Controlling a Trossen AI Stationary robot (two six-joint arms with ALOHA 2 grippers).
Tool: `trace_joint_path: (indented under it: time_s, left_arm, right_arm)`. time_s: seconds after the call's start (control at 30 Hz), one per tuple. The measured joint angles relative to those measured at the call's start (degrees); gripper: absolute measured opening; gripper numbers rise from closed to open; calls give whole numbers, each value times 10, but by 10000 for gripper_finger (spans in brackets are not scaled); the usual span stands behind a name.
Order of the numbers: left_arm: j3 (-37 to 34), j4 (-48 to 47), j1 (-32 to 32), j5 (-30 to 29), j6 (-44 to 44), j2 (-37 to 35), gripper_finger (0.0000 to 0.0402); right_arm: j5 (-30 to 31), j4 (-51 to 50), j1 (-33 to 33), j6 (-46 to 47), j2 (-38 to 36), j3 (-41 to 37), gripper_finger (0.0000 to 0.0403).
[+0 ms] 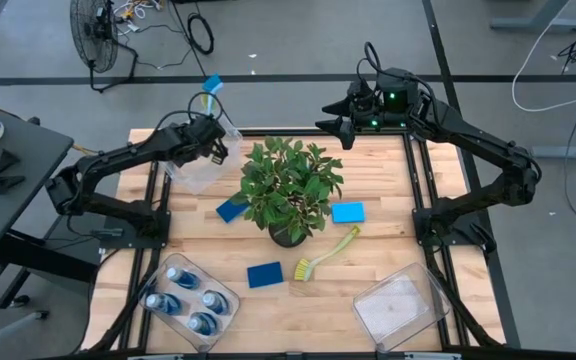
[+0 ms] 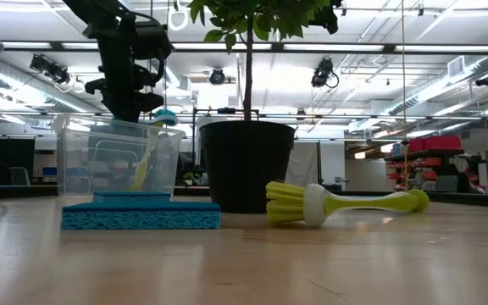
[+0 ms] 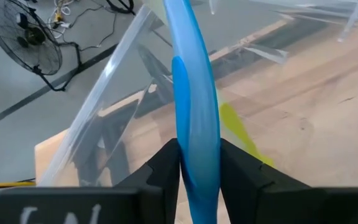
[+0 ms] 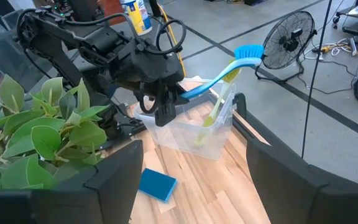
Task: Pick & Place Kitchen Sink Supplies
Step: Put the blue kitchen brush into the top transparent bin, then put the blue sponge into the bottom right transparent bin
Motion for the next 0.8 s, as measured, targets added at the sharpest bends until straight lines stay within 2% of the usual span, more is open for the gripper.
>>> trace_joint_path:
  time_s: [0.13,0.63,0.8]
  left_arm:
    - [0,-2,0,24,0,0,112]
    - [0,-17,1,42,21,0,116]
    - [0,-17,4,54,17,0,152]
  right_arm:
    - [0,0,0,0,0,0,285]
    - [0,0,0,0,0,0,285]
    - [0,0,0,0,0,0,285]
